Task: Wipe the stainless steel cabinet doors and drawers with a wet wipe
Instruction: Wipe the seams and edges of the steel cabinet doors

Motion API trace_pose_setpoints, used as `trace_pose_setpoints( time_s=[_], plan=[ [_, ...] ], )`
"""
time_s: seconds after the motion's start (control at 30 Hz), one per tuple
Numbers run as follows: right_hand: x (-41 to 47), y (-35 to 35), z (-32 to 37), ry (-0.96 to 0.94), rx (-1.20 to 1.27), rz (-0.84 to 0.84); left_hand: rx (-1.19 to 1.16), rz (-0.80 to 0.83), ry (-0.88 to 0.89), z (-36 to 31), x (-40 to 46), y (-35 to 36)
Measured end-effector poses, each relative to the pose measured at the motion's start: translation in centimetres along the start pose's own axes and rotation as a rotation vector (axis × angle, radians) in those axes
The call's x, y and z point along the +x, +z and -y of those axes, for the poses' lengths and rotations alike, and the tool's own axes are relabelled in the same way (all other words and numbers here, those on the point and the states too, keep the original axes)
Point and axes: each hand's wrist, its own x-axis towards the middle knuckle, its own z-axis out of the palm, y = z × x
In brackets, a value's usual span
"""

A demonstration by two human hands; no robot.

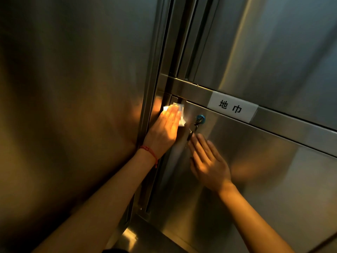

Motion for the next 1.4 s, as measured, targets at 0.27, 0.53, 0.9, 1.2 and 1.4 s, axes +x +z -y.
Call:
trace_pose_setpoints(
  time_s=[0.27, 0.53, 0.9, 1.2, 1.4],
  plan=[
    [-0.2, 0.3, 0.0, 0.000, 0.006, 0.001, -0.013, 0.006, 0.007, -0.2, -1.0, 0.1],
    [-0.2, 0.4, 0.1, -0.002, 0.007, 0.000, -0.048, 0.038, -0.025, -0.7, -1.9, 0.3],
    [-0.3, 0.4, 0.1, -0.013, -0.029, -0.011, -0.051, 0.065, -0.042, -1.1, -2.7, 0.4],
    [-1.7, 1.0, 0.9, -0.073, -0.017, 0.041, -0.043, 0.108, -0.023, -1.0, -3.3, 0.2],
    [-2.2, 1.1, 1.4, -0.060, -0.026, 0.039, -0.056, 0.087, -0.043, -1.9, -4.7, 0.3]
  ],
)
